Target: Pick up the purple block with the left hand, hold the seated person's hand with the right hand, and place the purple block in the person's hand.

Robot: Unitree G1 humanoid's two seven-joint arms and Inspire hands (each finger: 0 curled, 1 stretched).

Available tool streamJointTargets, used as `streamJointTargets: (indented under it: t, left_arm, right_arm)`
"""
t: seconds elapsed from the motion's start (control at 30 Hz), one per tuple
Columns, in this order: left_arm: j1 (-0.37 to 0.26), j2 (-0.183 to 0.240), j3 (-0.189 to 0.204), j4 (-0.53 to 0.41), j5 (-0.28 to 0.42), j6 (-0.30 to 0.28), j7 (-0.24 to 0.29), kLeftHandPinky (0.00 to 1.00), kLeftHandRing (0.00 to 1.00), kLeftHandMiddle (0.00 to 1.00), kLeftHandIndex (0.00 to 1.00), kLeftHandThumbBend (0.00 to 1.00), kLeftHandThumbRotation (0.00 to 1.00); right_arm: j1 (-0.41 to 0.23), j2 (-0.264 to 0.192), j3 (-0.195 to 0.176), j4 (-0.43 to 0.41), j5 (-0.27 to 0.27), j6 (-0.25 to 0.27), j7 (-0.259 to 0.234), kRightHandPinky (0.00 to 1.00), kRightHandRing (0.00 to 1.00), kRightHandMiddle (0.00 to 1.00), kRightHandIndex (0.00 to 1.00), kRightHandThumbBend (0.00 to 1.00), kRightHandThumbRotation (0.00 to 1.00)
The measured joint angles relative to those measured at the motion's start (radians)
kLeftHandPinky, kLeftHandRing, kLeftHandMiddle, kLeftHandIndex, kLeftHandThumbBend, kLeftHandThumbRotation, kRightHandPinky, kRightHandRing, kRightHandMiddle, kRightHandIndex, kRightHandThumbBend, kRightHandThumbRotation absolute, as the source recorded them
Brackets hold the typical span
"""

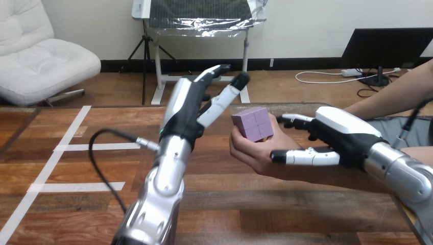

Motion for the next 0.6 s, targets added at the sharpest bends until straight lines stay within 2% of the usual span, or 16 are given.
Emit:
streamJointTargets:
  t: [0.37, 0.6]
  left_arm:
    - [0.116, -0.004, 0.011, -0.122, -0.048, -0.05, 0.003, 0.78, 0.85, 0.85, 0.8, 0.82, 0.99]
    - [0.196, -0.001, 0.015, -0.218, -0.052, -0.08, 0.003, 0.76, 0.83, 0.83, 0.77, 0.73, 1.0]
  right_arm:
    - [0.027, 0.04, -0.065, 0.025, 0.124, -0.021, -0.022, 0.77, 0.91, 0.94, 0.96, 0.95, 1.0]
    - [0.043, 0.054, -0.085, 0.028, 0.186, -0.032, -0.022, 0.77, 0.9, 0.93, 0.95, 0.92, 1.0]
